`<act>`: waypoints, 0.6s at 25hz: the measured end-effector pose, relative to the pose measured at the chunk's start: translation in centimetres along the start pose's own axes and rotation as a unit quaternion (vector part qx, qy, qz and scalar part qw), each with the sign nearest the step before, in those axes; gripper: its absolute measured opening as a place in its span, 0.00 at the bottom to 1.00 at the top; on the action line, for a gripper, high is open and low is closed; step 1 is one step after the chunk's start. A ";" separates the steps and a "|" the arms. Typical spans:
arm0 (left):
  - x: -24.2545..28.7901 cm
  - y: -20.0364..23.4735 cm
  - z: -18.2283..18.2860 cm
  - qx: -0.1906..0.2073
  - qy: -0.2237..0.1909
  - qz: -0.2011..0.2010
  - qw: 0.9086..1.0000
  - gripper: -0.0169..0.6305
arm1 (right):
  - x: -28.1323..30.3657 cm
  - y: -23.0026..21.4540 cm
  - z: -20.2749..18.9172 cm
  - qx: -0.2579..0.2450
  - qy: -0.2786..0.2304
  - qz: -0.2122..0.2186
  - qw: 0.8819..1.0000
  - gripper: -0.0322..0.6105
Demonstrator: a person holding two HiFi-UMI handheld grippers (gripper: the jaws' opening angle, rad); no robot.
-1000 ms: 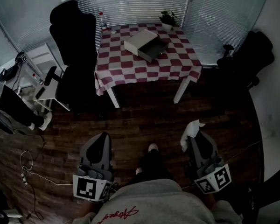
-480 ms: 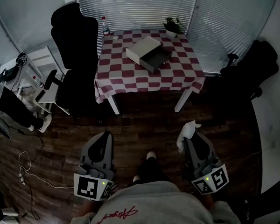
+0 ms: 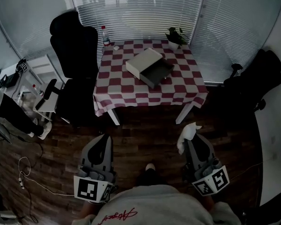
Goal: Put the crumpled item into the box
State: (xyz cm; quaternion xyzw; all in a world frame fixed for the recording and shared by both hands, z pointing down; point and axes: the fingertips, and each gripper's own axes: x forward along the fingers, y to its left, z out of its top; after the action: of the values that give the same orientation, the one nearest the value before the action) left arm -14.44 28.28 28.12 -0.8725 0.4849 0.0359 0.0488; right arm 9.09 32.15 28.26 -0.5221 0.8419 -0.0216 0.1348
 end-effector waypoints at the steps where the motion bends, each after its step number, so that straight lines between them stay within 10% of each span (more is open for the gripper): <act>1: 0.6 0.0 0.0 0.001 0.000 0.002 1.000 0.05 | 0.4 -0.6 0.2 0.000 -0.002 0.002 1.000 0.17; 15: 8.2 -0.7 -0.6 0.001 -0.014 0.010 1.000 0.06 | 4.2 -7.8 1.3 -0.013 -0.009 0.014 1.000 0.17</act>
State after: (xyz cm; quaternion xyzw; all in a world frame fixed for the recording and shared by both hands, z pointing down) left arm -9.53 21.68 27.82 -0.8669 0.4930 0.0483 0.0567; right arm 14.45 25.06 27.49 -0.5120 0.8482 -0.0040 0.1355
